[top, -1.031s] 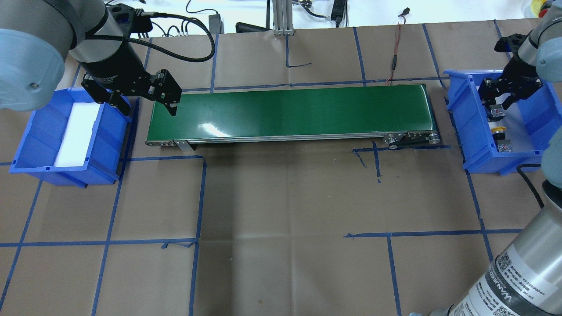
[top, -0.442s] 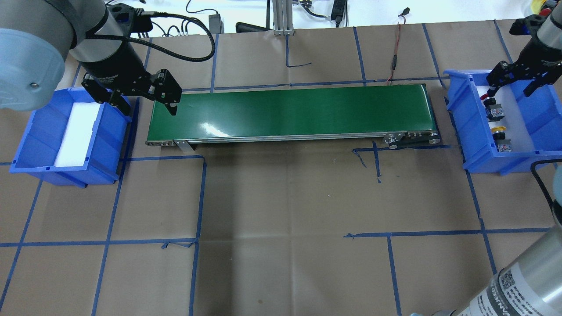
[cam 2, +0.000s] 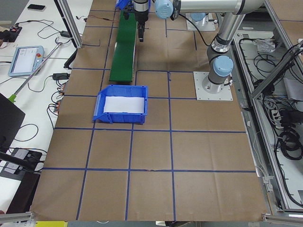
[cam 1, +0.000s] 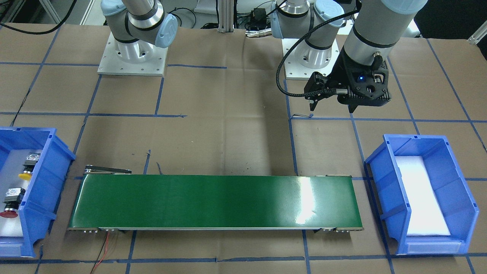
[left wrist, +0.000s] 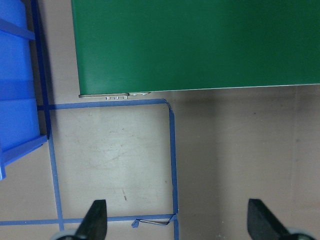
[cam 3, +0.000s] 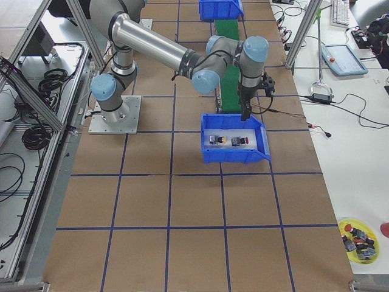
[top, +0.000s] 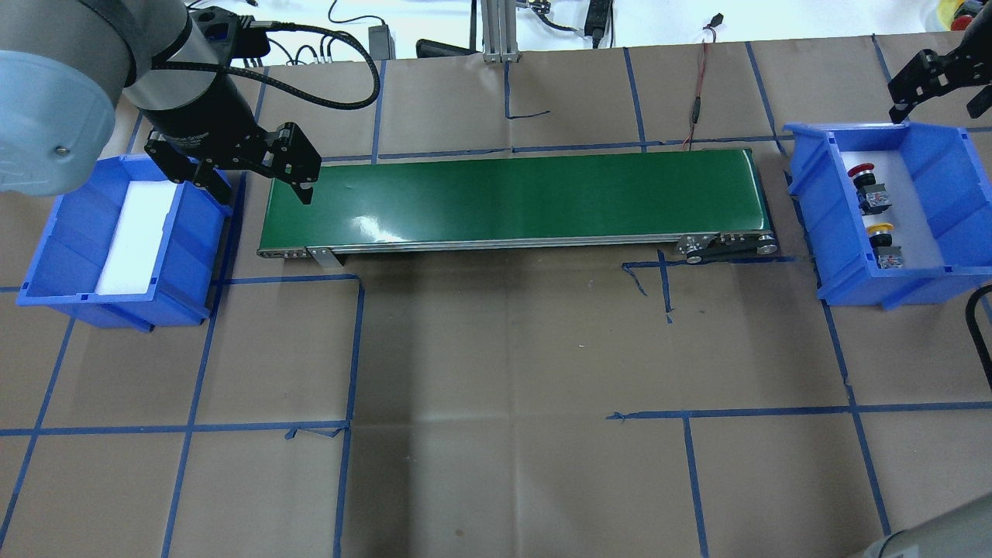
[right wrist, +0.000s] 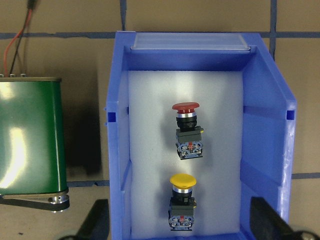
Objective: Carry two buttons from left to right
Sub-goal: 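Open the right gripper to release the red button and lift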
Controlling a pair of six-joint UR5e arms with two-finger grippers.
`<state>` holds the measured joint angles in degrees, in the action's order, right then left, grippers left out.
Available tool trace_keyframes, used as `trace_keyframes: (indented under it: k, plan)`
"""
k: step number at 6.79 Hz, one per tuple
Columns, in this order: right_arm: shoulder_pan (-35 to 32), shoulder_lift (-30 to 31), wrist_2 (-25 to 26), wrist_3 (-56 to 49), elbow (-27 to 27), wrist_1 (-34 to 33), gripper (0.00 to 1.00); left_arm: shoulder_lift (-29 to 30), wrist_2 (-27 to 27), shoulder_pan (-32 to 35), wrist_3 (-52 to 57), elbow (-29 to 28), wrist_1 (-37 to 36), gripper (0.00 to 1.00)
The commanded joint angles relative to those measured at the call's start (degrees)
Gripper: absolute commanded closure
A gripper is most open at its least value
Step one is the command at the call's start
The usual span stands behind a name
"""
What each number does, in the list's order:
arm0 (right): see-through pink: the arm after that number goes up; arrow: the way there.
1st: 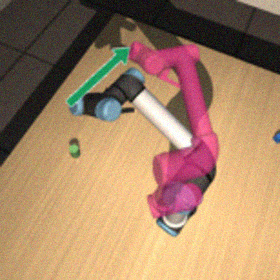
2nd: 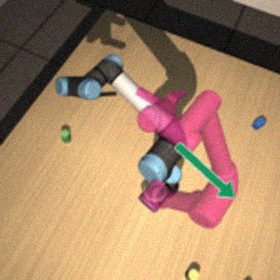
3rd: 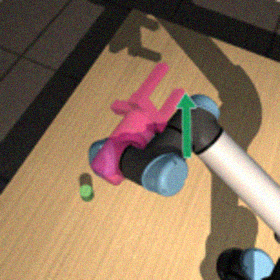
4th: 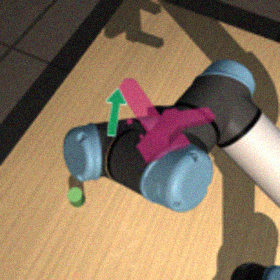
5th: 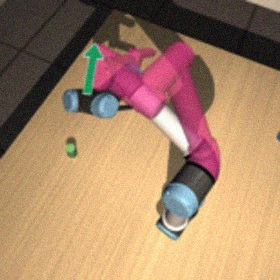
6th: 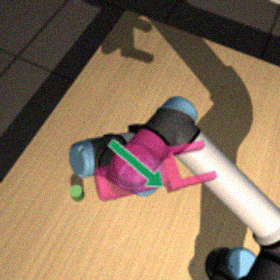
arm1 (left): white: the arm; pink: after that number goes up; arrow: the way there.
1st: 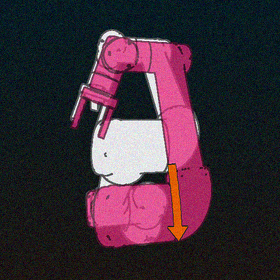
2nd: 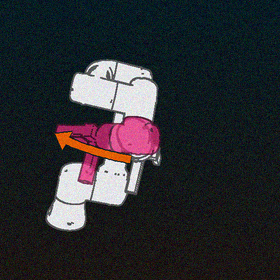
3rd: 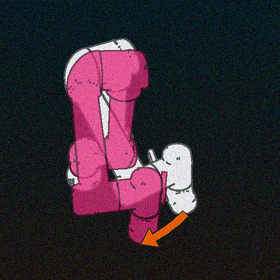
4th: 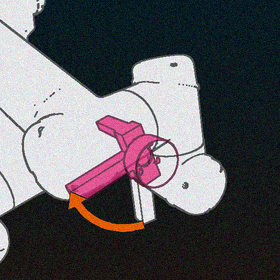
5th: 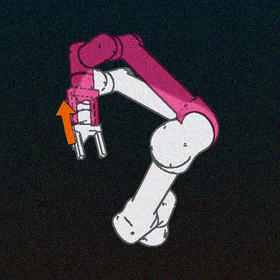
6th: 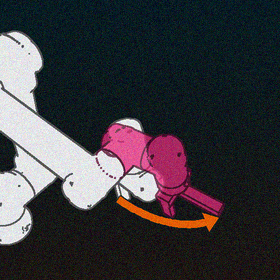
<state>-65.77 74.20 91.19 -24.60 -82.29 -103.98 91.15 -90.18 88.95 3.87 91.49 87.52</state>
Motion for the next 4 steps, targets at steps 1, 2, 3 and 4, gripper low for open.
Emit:
trace_keyframes:
  k: [1, 2, 3, 4]
  plan:
    - [-9.15, 5.14, 0.13, 12.28, -0.94, 2.18, 0.00, -0.09, 0.00, 0.00, 0.00, 0.18, -0.06, 0.00]
    - [-14.16, 8.56, 0.04, 18.21, -0.86, 9.25, 0.00, 0.08, 0.00, 0.00, 0.00, 0.09, -0.06, 0.00]
    - [-19.61, 11.20, -0.05, 26.01, -0.77, 12.54, 0.00, 0.08, 0.09, 0.00, 0.00, 0.00, 0.02, 0.00]
    - [-25.40, 12.80, 0.04, 26.61, -0.77, 12.92, 0.00, 0.08, 0.09, 0.00, 0.00, -0.08, -0.06, 0.00]
